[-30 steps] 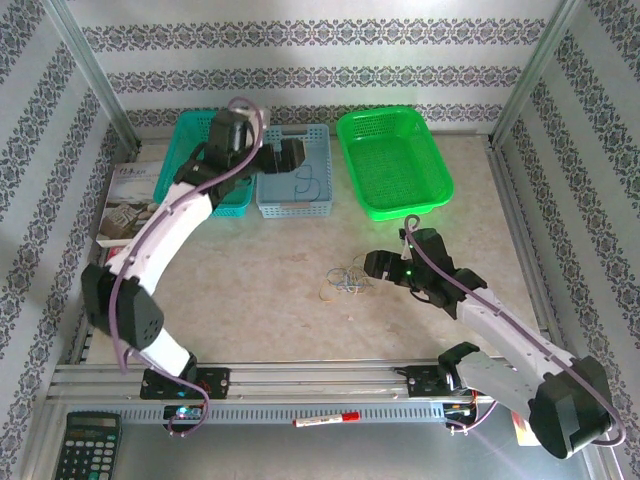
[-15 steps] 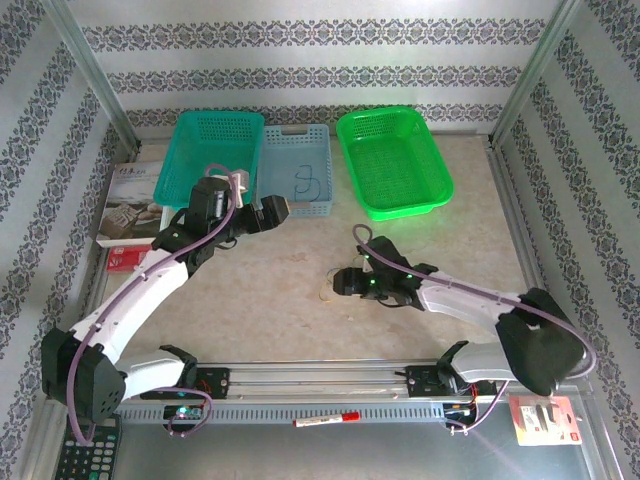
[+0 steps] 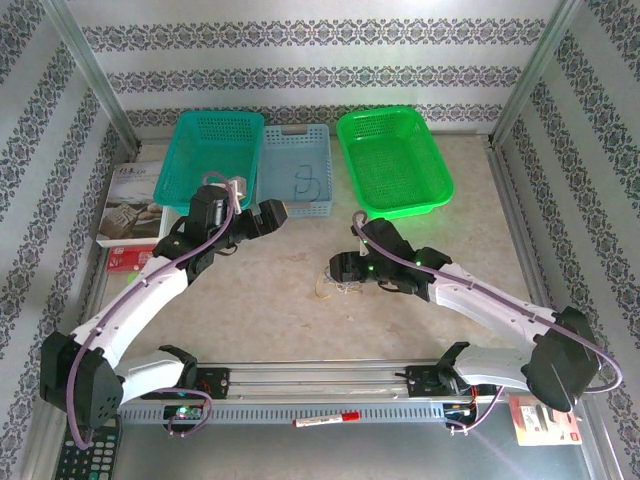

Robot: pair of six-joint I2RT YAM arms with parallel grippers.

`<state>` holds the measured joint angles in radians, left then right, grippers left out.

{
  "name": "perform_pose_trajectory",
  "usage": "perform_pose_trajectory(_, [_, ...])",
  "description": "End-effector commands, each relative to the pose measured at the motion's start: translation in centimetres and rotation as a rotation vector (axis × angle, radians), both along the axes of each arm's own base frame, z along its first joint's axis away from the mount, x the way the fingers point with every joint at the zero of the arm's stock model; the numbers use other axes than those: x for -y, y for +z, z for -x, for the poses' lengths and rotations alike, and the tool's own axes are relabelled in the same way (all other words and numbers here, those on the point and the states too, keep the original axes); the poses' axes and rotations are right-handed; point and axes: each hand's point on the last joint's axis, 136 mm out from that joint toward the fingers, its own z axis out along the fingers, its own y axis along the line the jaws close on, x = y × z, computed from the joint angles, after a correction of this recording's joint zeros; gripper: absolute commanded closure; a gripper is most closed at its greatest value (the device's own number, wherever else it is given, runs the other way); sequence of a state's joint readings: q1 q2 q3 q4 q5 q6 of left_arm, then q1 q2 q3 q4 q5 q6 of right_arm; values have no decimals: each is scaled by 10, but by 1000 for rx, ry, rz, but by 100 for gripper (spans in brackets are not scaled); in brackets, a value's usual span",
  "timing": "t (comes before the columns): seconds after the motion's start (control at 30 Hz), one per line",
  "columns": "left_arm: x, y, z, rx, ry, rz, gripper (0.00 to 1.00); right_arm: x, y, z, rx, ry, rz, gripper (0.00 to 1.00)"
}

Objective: Untangle the cables

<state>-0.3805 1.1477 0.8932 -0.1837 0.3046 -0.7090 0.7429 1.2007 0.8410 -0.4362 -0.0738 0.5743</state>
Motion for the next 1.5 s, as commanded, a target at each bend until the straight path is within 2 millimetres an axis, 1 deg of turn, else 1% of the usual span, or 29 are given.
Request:
perform_pose_trajectory(0.0, [-3, 18, 2, 71, 28, 19, 0, 25, -13, 6, -3, 27, 187, 33])
perform_pose_trajectory(0.1, [-6, 18, 3, 76, 40, 22, 0, 40, -26, 3, -16, -12, 235, 38])
perform_pose_trajectory(0.17, [-5, 18, 4, 75, 36, 25, 0, 52, -35, 1, -43, -60, 216, 44])
perform_pose_trajectory(0.23, [-5, 15, 5, 69, 30, 22, 0, 60, -42, -1, -62, -102, 178, 46])
perform_pose_trajectory(0.3, [-5, 14, 7, 65, 23, 21, 0, 74, -49, -4, -86, -161, 148, 49])
perform_pose_trajectory(0.47, [0, 9, 8, 59, 13, 60, 0, 106, -65, -7, -130, -268, 152, 57])
perform_pose_trajectory(0.57, [3, 8, 7, 50, 4, 68, 0, 114, -72, -9, -142, -294, 176, 59])
perform_pose_trajectory(0.67, [5, 8, 5, 49, -3, 72, 0, 116, -80, -14, -158, -301, 209, 63])
perform_pose_trajectory(0.8, [9, 5, 3, 44, -12, 87, 0, 108, -86, -23, -180, -289, 204, 66])
perform_pose_trajectory(0.97, [12, 5, 2, 44, -21, 97, 0, 99, -93, -32, -193, -279, 215, 66])
perform_pose_trajectory(1.2, [14, 3, 1, 42, -31, 97, 0, 86, -105, -40, -210, -265, 244, 65])
perform_pose_trajectory(1.37, [15, 2, 0, 42, -35, 101, 0, 85, -113, -43, -228, -270, 268, 65])
perform_pose_trajectory(1.47, [16, 2, 1, 43, -40, 102, 0, 88, -118, -42, -239, -281, 281, 65])
